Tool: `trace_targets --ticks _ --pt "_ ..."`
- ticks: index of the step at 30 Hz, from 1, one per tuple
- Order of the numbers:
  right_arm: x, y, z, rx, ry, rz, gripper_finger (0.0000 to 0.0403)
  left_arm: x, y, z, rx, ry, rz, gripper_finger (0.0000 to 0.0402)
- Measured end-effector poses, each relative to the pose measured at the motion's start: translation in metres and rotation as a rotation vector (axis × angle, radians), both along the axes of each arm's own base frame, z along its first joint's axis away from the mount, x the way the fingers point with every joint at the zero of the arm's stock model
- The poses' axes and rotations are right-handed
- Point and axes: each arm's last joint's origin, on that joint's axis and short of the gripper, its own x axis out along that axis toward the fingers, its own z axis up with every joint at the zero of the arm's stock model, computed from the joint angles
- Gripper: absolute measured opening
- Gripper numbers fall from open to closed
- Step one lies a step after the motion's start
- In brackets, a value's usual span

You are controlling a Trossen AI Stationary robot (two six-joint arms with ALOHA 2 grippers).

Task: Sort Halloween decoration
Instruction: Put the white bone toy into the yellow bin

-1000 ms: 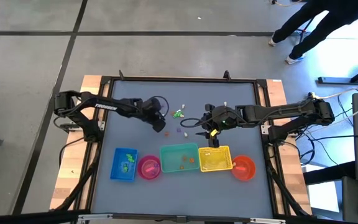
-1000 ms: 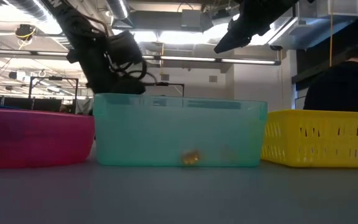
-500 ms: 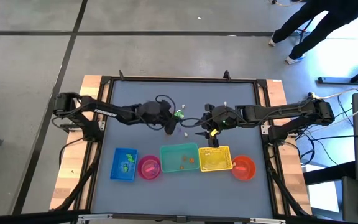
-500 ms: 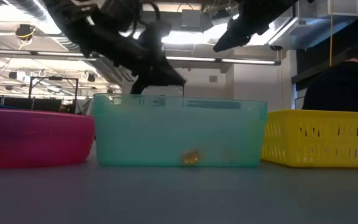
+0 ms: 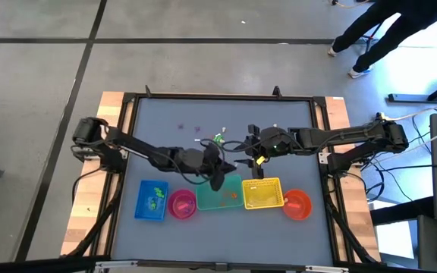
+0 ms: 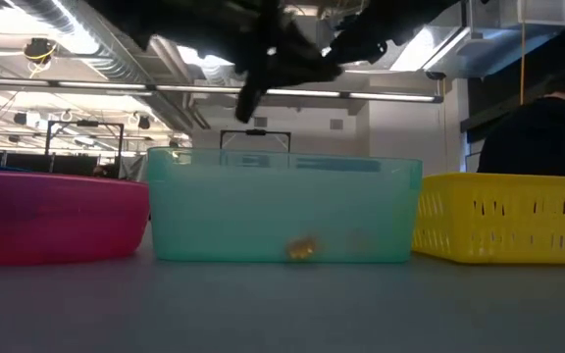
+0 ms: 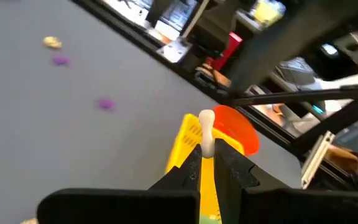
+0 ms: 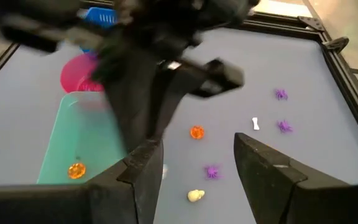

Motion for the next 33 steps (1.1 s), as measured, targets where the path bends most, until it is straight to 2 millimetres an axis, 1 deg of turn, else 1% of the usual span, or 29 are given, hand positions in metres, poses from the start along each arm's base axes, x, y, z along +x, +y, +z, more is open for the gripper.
trace_targets --ticks 4,7,11,14,18,21,22,25,28,31,33 --pt "0.000 0.000 0.000 0.000 -0.001 0.000 0.0193 0.027 -0.014 -0.004 0.035 0.006 -0.056 0.0011" --pt "0.000 0.000 0.001 -0.001 -0.011 0.001 0.0193 0.047 -0.021 -0.009 0.058 0.019 -0.116 0.0011" --pt "-0.002 0.000 0.005 -0.001 0.004 0.014 0.0193 0.068 -0.028 -0.019 0.079 0.021 -0.163 0.0011" --pt "-0.006 0.001 0.010 -0.006 0.040 0.028 0.0193 0.079 -0.032 -0.025 0.100 0.020 -0.174 0.0011" --pt "-0.014 0.000 0.019 -0.021 0.067 0.022 0.0193 0.080 -0.034 -0.030 0.123 0.032 -0.165 0.0011" --pt "-0.022 -0.001 0.028 -0.012 0.053 0.011 0.0193 0.079 -0.036 -0.041 0.155 0.079 -0.197 0.0011" --pt "-0.024 -0.001 0.028 -0.006 0.062 0.006 0.0193 0.079 -0.036 -0.041 0.155 0.081 -0.198 0.0011" --pt "-0.028 -0.001 0.031 -0.005 0.053 0.004 0.0193 0.079 -0.035 -0.034 0.151 0.057 -0.190 0.0011" --pt "-0.034 -0.002 0.038 -0.018 0.022 -0.018 0.0193 0.079 -0.037 -0.038 0.160 0.074 -0.193 0.0011" --pt "-0.039 -0.004 0.037 -0.053 0.051 -0.056 0.0193 0.079 -0.038 -0.037 0.160 0.072 -0.196 0.0011" --pt "-0.045 -0.005 0.039 -0.083 0.064 -0.076 0.0193 0.079 -0.037 -0.036 0.160 0.065 -0.194 0.0013"
